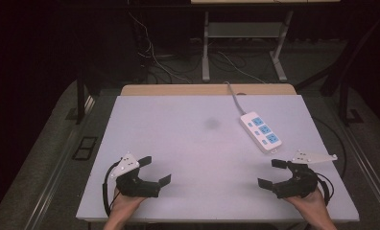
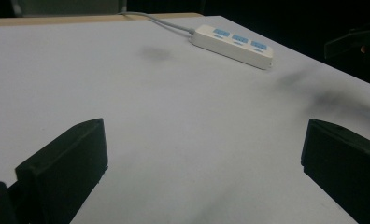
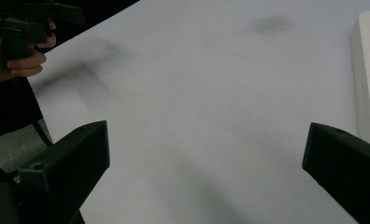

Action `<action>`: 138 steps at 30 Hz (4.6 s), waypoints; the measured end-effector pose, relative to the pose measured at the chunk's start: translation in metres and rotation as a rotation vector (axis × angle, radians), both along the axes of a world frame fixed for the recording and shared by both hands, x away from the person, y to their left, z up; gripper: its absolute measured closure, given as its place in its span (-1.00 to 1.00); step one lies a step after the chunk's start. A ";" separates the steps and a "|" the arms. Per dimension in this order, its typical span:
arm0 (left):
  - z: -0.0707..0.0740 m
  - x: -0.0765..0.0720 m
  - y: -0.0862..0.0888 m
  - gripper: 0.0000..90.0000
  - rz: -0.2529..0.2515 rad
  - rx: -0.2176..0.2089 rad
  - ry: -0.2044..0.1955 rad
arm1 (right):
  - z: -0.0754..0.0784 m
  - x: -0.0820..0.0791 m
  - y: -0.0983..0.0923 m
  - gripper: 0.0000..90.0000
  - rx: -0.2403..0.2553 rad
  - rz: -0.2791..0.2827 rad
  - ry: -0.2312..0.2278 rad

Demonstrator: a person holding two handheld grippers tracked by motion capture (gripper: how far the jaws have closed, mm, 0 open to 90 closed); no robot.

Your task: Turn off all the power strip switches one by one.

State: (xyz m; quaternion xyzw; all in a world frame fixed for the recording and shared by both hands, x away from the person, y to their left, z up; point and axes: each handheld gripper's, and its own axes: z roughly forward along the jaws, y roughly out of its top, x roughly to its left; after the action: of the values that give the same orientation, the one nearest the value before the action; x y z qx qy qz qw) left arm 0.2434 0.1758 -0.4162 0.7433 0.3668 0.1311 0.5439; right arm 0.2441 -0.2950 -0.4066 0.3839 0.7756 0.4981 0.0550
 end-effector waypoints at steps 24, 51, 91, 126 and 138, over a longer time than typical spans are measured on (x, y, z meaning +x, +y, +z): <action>-0.001 0.000 -0.003 -1.00 -0.014 0.006 0.011 | -0.002 0.000 -0.002 -0.99 -0.011 -0.004 0.020; -0.002 0.001 -0.003 -1.00 -0.020 0.006 0.022 | 0.001 0.006 0.001 -0.99 -0.074 0.006 0.065; -0.003 0.001 -0.003 -1.00 -0.027 0.006 0.028 | 0.033 0.052 -0.005 -0.99 -0.191 0.054 0.088; -0.005 0.002 -0.005 -1.00 -0.024 0.014 0.027 | 0.053 0.109 -0.017 -0.99 -0.267 0.018 0.110; -0.005 0.002 -0.005 -1.00 -0.025 0.014 0.027 | 0.051 0.131 -0.018 -0.99 -0.285 -0.007 0.131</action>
State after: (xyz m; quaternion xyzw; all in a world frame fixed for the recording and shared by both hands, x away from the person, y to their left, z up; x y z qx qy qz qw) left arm 0.2456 0.1711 -0.4210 0.7534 0.3639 0.1168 0.5351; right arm 0.3752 -0.3131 -0.3561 0.4063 0.8391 0.3566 0.0600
